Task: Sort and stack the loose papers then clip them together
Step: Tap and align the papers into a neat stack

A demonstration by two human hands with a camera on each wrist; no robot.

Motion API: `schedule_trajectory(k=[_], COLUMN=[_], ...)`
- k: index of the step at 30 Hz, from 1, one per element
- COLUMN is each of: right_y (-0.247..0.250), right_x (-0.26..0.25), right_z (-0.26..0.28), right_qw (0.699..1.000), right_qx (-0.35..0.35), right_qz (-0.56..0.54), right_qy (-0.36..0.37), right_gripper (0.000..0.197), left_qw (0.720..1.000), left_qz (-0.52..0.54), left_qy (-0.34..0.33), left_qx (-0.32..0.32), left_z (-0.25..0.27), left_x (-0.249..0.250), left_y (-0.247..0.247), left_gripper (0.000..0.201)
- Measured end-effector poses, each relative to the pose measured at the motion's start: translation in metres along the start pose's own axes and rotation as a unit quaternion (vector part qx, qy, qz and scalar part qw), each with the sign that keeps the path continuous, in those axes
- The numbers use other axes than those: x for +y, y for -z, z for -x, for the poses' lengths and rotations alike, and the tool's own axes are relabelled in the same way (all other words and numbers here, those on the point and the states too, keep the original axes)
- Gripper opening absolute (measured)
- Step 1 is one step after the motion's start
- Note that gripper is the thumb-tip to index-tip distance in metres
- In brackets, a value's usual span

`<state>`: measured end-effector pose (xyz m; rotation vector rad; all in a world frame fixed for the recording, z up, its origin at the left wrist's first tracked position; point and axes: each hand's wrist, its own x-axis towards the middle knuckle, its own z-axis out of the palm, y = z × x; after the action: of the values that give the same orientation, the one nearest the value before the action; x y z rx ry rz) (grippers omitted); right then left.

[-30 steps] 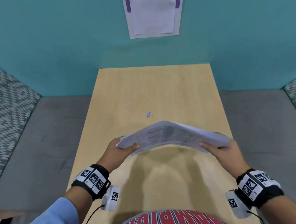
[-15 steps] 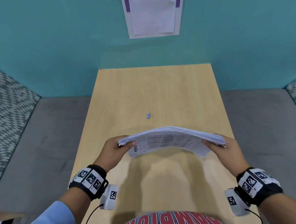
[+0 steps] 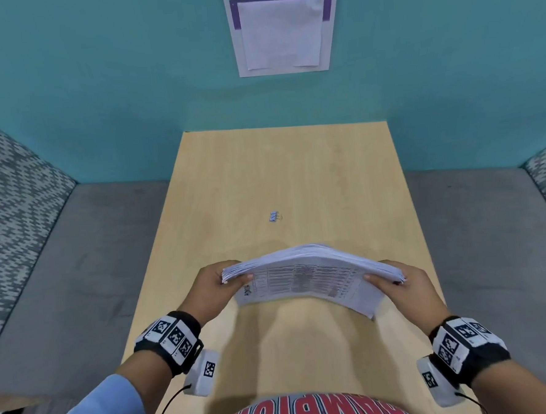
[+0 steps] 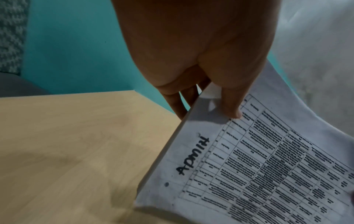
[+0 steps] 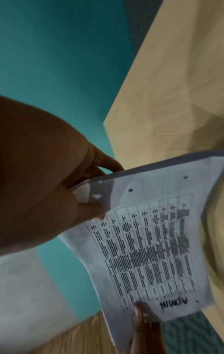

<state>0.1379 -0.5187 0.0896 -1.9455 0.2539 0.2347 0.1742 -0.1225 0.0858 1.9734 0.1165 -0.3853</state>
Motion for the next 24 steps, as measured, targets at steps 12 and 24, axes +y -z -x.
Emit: schedule_trajectory(k=[12,24], right_y=[-0.005,0.008], right_x=[0.004,0.005], right_z=[0.003,0.019], right_qw=[0.999,0.995], right_qx=[0.014,0.02], right_qz=[0.05,0.093], right_qy=[0.0,-0.006], right_gripper=[0.021,0.03], left_qw=[0.998,0.996], left_qz=[-0.058,-0.079], left_qy=[-0.02,0.013], left_qx=[0.01,-0.041], left_z=[0.007,0.004], left_x=[-0.002,-0.02], left_y=[-0.006,0.003], left_gripper=[0.017,0.012])
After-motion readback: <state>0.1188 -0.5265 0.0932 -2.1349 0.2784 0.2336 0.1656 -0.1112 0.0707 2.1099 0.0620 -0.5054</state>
